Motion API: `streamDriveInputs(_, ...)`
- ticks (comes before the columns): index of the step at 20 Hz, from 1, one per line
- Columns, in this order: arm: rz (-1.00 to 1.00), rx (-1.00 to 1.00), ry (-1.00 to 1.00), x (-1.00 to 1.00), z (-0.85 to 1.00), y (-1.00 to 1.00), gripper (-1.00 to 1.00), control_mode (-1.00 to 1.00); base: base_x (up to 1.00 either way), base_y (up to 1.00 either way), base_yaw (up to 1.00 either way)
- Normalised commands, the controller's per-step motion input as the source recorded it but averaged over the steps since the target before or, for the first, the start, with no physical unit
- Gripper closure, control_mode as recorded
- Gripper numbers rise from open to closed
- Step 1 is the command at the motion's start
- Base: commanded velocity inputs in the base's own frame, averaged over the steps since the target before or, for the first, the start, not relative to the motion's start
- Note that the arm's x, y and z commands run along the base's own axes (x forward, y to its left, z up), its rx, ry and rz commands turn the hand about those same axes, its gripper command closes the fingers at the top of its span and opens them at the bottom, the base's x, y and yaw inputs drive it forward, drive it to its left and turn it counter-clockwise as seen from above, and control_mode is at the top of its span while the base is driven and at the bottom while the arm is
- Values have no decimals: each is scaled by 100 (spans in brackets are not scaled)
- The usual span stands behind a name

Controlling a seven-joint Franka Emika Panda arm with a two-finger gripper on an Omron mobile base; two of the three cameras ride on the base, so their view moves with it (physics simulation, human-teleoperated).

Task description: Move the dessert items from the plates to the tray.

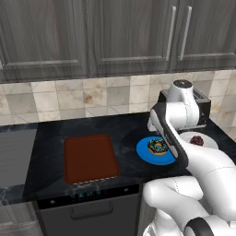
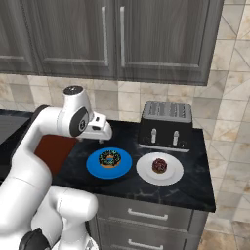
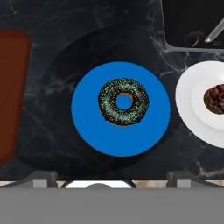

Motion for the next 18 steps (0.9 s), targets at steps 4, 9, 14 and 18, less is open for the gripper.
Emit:
streamDriveInputs(4,0,-1,0,1,-27,-7,-100,-100,0,0,0)
streamDriveInputs(9,1,0,-1,9,-19,0,-100,-100,0,0,0)
streamDriveInputs(14,4,0,0,12,-21,7,-100,-100,0,0,0)
streamDriveInputs(18,4,0,0,6,-13,13,-100,-100,0,0,0)
